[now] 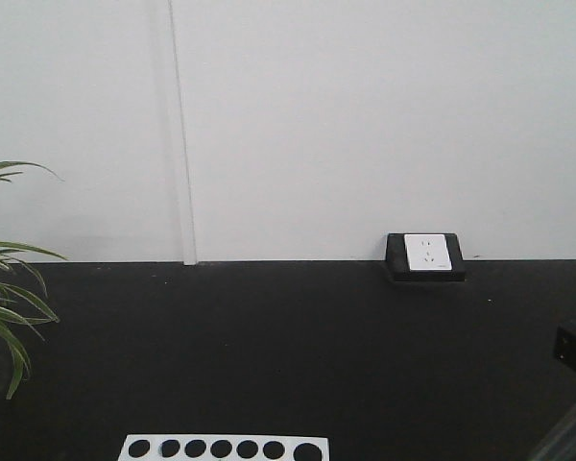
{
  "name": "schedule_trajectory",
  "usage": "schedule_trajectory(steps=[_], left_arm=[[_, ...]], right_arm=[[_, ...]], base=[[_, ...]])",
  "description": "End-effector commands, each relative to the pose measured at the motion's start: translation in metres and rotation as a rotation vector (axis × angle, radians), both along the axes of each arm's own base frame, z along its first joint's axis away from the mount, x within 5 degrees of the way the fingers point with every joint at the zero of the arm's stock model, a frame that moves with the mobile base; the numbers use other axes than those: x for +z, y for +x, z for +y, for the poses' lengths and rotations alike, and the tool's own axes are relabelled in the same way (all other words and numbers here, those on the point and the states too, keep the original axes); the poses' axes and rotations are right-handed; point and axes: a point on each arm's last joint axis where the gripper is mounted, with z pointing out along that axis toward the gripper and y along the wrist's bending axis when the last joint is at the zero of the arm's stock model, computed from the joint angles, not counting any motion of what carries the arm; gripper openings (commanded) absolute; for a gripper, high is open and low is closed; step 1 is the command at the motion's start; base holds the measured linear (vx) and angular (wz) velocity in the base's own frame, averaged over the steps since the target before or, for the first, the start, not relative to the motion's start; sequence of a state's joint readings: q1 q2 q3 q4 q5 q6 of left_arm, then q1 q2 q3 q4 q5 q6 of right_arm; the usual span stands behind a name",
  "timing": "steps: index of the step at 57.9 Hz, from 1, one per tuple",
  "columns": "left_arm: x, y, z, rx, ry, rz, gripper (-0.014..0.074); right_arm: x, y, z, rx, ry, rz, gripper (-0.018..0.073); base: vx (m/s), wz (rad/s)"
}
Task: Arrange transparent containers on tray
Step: 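Lift the clear tube out of the rack with the right gripper, then drive the base to the counter with the yellow tray, holding both tubes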
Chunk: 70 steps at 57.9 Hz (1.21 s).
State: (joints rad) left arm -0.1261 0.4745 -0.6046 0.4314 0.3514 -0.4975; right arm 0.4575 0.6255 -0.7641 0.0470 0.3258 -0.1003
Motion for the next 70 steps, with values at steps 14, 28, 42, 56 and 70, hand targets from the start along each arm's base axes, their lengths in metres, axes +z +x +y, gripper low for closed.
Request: schedule_trajectory(steps=[14,28,42,56,70], left_arm=[[0.0177,-0.0014,-0.0027,-0.031,-0.008,-0.097,0.0209],[0.0177,-0.0014,-0.0027,-0.031,-0.008,-0.097,0.0209],[0.0177,-0.0014,-0.0027,-0.031,-0.008,-0.097,0.0209],[0.0178,-0.0014,-0.0026,-0.031,-0.007,-0.098,0.0209],[0.0178,-0.0014,-0.0026,-0.031,-0.007,-0.098,0.0209]], right_arm=[[0.0184,-0.0015,-0.0021,-0.011,0.05,-0.112,0.002],[0.0184,-0.0015,-0.0021,-0.011,0.05,-0.112,0.002],[0.0185,-0.0015,-0.0021,-0.011,0.051,-0.113,0.0019],[0.0184,-0.0015,-0.0021,-0.011,0.05,-0.112,0.0019],[0.0184,-0.0015,-0.0021,-0.011,0.05,-0.112,0.0019]], base=[[0.0,0.0],[0.0,0.0],[0.0,0.01],[-0.02,0.02],[-0.08,0.01]])
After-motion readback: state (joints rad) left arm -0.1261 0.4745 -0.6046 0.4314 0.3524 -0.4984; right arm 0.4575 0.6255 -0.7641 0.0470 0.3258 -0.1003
